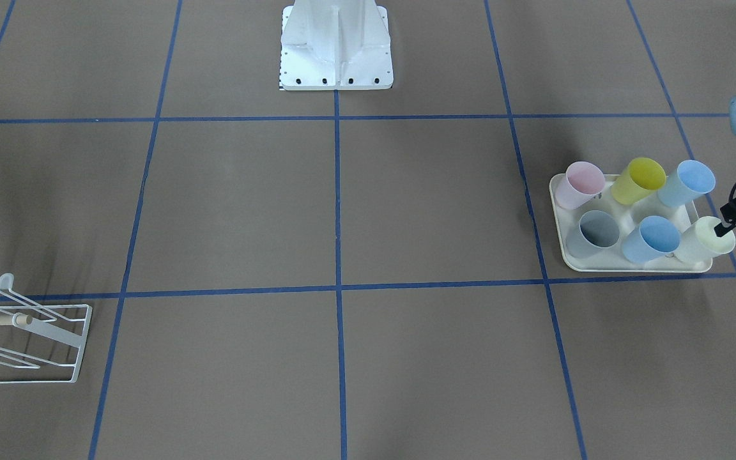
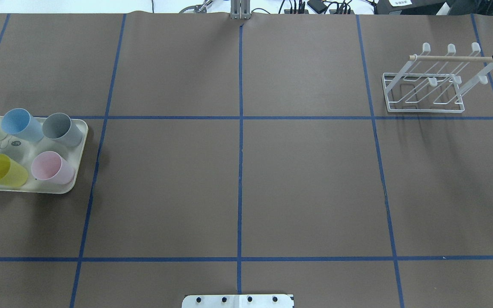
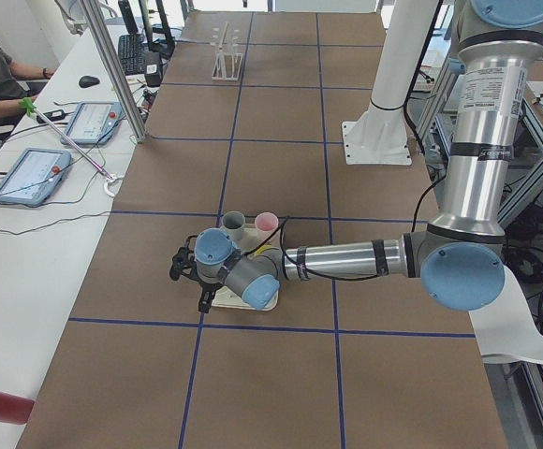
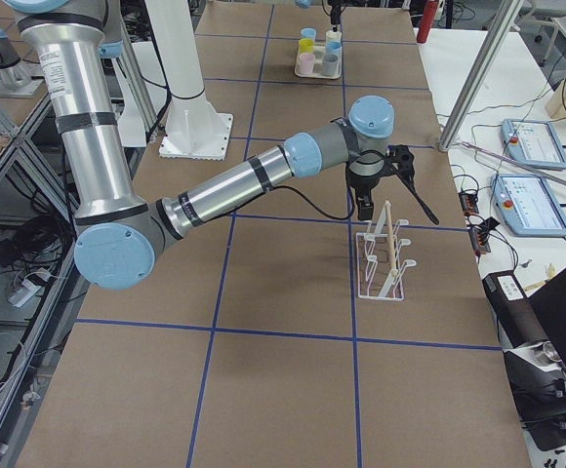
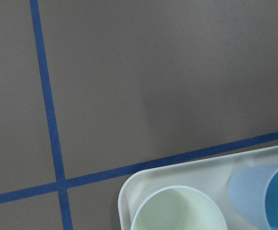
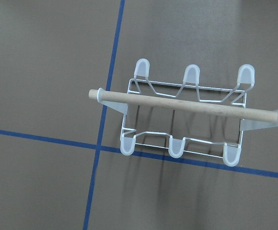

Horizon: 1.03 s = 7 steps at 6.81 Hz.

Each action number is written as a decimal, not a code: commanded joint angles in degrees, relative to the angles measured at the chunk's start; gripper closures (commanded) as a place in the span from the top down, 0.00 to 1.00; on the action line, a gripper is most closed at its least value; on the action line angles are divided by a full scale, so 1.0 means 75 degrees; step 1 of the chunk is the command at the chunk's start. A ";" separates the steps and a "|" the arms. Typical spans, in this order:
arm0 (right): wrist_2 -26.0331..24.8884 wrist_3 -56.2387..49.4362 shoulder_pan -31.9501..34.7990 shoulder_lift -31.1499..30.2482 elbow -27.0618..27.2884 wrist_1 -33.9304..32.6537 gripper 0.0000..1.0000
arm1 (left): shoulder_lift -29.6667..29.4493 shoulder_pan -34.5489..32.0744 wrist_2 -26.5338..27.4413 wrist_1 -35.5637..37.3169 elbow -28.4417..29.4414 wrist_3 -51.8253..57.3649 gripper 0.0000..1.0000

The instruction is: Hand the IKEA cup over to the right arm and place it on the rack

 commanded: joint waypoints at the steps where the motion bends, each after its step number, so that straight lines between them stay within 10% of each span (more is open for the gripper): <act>1: 0.0010 0.0022 -0.0004 -0.0005 0.0000 0.0000 1.00 | -0.0015 0.0016 0.0052 0.0003 0.0053 0.0011 0.86; 4: 0.0033 0.0033 -0.0004 0.0006 -0.0023 0.0000 1.00 | -0.0015 0.0331 0.0064 0.0015 0.0030 -0.0094 0.72; 7: 0.0033 0.0033 -0.0004 0.0018 -0.0023 0.0000 1.00 | 0.0031 0.0345 0.0064 0.0003 0.0042 -0.0001 0.03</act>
